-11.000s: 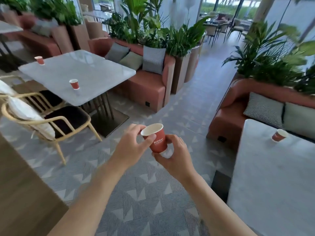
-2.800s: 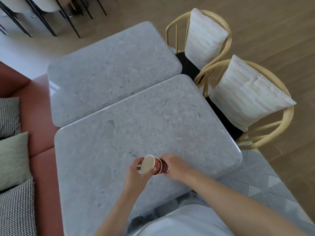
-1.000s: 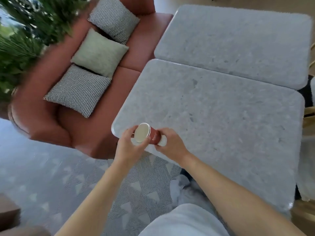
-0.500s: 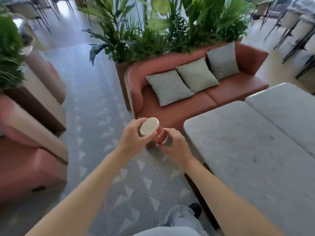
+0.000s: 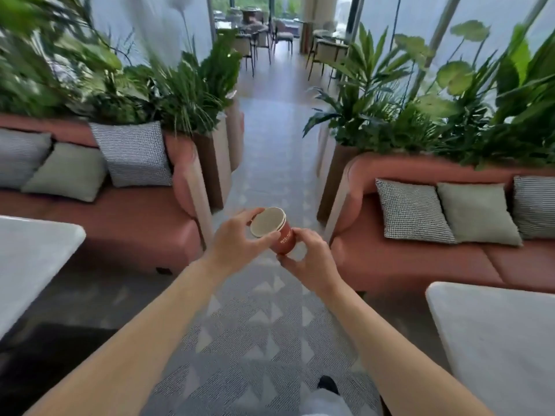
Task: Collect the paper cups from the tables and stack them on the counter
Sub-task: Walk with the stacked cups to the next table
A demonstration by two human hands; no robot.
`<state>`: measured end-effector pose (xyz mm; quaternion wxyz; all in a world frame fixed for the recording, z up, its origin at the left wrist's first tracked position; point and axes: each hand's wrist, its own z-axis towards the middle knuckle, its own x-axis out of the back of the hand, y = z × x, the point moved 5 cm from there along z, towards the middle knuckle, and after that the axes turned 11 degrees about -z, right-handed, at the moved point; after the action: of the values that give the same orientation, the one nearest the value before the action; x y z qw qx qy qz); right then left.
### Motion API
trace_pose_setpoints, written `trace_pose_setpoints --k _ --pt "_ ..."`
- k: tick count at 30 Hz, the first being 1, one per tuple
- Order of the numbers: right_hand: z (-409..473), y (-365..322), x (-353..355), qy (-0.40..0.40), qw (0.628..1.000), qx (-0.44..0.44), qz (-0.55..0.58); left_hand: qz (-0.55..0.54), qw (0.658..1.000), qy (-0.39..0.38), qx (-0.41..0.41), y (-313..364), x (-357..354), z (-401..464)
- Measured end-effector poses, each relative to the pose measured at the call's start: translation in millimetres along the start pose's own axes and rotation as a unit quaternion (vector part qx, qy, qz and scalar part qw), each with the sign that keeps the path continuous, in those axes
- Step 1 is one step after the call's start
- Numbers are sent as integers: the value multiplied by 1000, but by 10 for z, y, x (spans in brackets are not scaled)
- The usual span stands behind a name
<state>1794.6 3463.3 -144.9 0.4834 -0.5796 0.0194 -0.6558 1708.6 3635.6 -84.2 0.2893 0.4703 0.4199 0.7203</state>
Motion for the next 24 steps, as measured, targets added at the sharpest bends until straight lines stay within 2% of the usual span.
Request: trace_pose_setpoints --k 6,11,16,24 --pt "245 -539 -588 -73 995 53 44 38 995 88 38 -212 712 -354" --pt "332 -826 -931 -123 985 100 73 59 983 156 82 -325 1021 -605" --pt "445 -863 -990 -155 972 147 96 53 969 216 109 -326 1007 -630" --pt "856 -608 -859 -178 961 182 109 47 953 265 137 -237 744 -320"
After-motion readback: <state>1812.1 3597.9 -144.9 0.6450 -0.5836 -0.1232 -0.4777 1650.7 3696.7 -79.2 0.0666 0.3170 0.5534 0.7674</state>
